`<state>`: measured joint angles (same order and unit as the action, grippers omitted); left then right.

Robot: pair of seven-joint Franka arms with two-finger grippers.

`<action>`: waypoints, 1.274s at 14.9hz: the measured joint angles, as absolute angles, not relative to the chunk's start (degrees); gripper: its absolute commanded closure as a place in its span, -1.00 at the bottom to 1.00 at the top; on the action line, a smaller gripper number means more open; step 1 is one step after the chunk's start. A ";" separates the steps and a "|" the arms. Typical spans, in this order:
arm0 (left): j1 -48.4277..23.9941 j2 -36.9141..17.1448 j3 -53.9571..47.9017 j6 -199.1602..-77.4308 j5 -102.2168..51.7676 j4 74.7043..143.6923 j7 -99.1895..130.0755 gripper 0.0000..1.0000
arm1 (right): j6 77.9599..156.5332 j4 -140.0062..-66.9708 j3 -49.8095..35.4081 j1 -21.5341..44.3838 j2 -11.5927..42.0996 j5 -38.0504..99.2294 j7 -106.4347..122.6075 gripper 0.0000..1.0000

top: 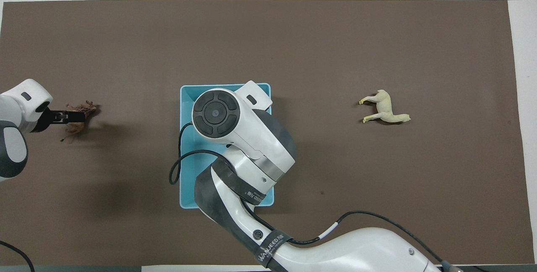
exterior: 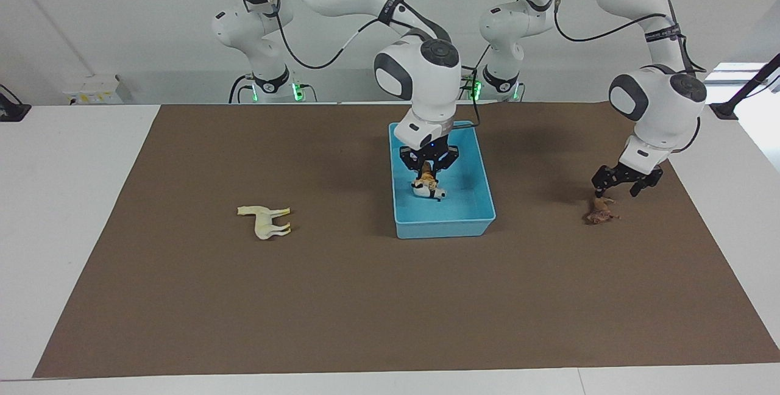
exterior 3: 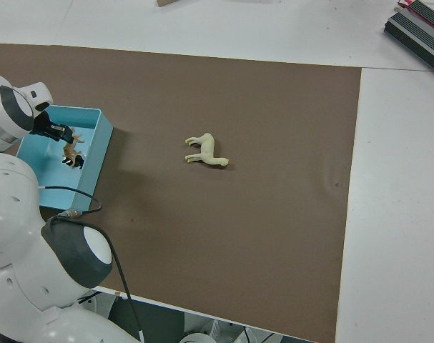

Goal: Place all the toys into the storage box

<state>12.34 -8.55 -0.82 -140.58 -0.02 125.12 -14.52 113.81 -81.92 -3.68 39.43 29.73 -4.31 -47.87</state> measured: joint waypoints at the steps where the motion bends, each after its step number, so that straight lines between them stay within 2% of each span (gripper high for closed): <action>1: 12.37 -8.78 -0.80 -140.76 -0.01 125.34 -14.31 -1.00 | 112.40 -81.24 -3.67 39.42 29.64 -4.31 -48.26 -1.00; 4: 12.47 -9.26 -0.62 -143.13 0.00 127.13 -14.22 -1.00 | 109.22 -79.59 -2.95 38.76 28.89 -4.57 -48.23 -1.00; 7: 12.48 -9.76 -0.61 -144.03 0.01 128.61 -13.97 -1.00 | 106.14 -79.27 -2.50 32.31 26.21 -5.11 -36.41 -1.00; 8: 12.48 -9.98 -0.61 -144.32 0.01 128.95 -13.94 -0.83 | 105.05 -79.32 -2.46 29.45 25.28 -5.10 -31.71 -1.00; 10: 12.48 -10.32 -0.62 -144.52 0.01 129.18 -13.85 -0.36 | 104.25 -79.96 -2.45 24.36 24.35 -5.10 -26.47 -1.00; 13: 12.47 -10.42 -0.67 -144.69 0.00 129.16 -13.72 0.25 | 104.36 -82.94 -2.45 18.29 24.24 -5.10 -21.06 -1.00; 14: 12.45 -10.35 -0.76 -144.72 0.00 129.07 -13.67 0.39 | 104.97 -84.52 -2.44 16.29 24.08 -5.10 -19.17 -1.00; 16: 12.41 -10.33 -0.90 -144.73 0.01 128.83 -13.55 0.42 | 109.27 -89.19 -2.44 12.23 23.14 -5.11 -14.85 -1.00; 19: 12.25 -10.37 -1.05 -143.65 0.02 127.17 -11.62 0.76 | 123.27 -102.31 -2.45 6.37 19.99 -5.10 -8.24 -1.00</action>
<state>12.25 -10.37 -1.05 -143.65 0.02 127.17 -11.62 123.27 -102.31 -2.45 6.37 19.99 -5.10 -8.24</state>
